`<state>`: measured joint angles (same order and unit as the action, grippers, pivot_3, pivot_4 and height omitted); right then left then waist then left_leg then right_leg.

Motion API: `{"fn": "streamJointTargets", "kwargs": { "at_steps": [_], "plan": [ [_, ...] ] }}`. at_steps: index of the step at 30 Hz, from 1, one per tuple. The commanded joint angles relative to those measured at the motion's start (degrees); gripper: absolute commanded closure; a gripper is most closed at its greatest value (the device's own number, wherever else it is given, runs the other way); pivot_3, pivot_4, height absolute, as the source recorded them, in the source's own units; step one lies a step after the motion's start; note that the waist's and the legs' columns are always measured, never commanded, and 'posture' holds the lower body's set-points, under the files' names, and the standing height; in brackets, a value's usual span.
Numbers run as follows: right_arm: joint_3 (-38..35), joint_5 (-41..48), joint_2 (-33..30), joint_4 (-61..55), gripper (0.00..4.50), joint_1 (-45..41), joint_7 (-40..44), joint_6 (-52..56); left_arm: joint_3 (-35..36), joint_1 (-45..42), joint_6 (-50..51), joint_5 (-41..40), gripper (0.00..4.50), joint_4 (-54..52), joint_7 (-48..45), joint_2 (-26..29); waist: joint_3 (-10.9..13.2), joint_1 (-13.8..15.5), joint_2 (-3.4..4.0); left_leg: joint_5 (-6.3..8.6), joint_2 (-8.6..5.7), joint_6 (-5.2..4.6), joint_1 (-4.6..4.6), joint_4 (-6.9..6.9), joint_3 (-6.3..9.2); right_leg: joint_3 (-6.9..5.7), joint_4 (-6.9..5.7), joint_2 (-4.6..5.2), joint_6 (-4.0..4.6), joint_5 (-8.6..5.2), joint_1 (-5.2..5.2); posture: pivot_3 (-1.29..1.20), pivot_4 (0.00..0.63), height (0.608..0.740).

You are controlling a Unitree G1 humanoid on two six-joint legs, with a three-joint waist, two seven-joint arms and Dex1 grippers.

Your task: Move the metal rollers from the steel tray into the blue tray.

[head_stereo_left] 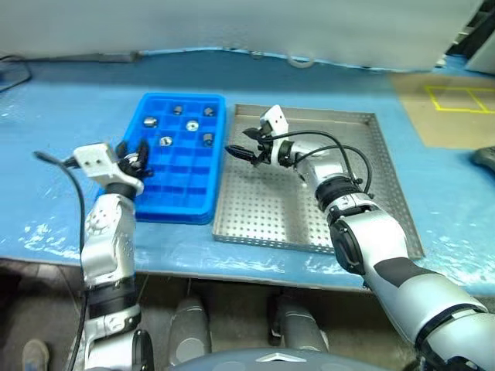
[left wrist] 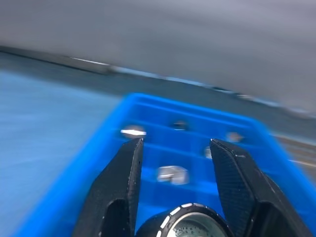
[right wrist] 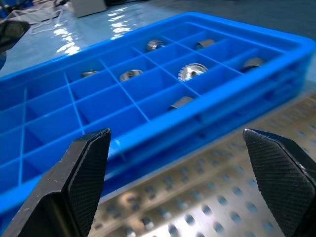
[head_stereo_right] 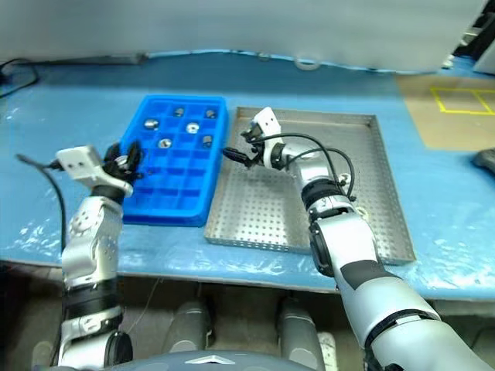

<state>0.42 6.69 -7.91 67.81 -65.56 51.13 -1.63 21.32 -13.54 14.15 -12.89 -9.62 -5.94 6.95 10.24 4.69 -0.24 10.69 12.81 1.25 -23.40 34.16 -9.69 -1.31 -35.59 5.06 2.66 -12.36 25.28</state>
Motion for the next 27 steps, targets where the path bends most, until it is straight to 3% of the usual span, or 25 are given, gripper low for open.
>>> {"fn": "streamJointTargets", "kwargs": {
  "at_steps": [1, 13, 17, 18, 27],
  "plan": [
    [-0.55, -0.55, 0.58, 0.2, 0.0, -0.96, 1.01, -1.9, -1.37, 1.04, 0.31, 0.79, 2.58, -4.66, 2.8, -0.45, 0.01, 1.4, -0.01, 0.0, 0.0, 0.01, -0.04, 0.07, -0.08, -0.01, 0.0, 0.06, 0.0, 0.0, -0.01, 0.15, 0.15, 0.74],
    [-1.66, -0.62, -1.27, -1.48, 0.0, 2.02, 1.59, -1.6, -0.22, -2.45, 1.02, -0.59, 2.58, 5.45, 3.59, 3.79, 0.01, 1.64, -0.01, -0.58, 0.16, 0.86, 0.23, -0.1, -0.16, -0.1, -0.37, -0.15, -0.15, 0.09, -0.06, 0.06, 0.15, 0.74],
    [-2.18, -0.39, -2.44, -2.54, 0.0, 3.22, 1.8, -1.03, 0.82, -4.35, 1.21, 0.3, 1.28, 9.09, 6.3, 5.02, 0.01, 0.57, -0.02, -0.65, 0.27, 0.86, 0.21, -0.11, -0.15, -0.11, -0.36, -0.28, -0.15, 0.09, -0.05, 0.03, 0.15, 0.74],
    [-2.23, -0.45, -2.71, -2.77, 0.0, 3.54, 1.52, -1.02, 0.69, -5.18, 0.88, -0.95, 1.0, 9.52, 5.2, 4.97, 0.01, 0.5, -0.02, -0.71, 0.29, 0.75, 0.21, -0.11, -0.15, -0.11, -0.33, -0.31, -0.15, 0.09, -0.05, 0.01, 0.15, 0.74],
    [-4.91, 1.06, -8.7, -12.78, 0.0, 9.84, -1.38, 1.77, -11.76, -18.46, -2.5, -7.02, 1.0, 19.97, -18.99, 3.62, 0.01, 0.41, -0.02, -0.75, 0.38, 0.75, 0.21, -0.07, -0.26, -0.06, -0.31, -0.4, -0.14, 0.1, -0.06, -0.27, 0.15, 0.74]
  ]
}}
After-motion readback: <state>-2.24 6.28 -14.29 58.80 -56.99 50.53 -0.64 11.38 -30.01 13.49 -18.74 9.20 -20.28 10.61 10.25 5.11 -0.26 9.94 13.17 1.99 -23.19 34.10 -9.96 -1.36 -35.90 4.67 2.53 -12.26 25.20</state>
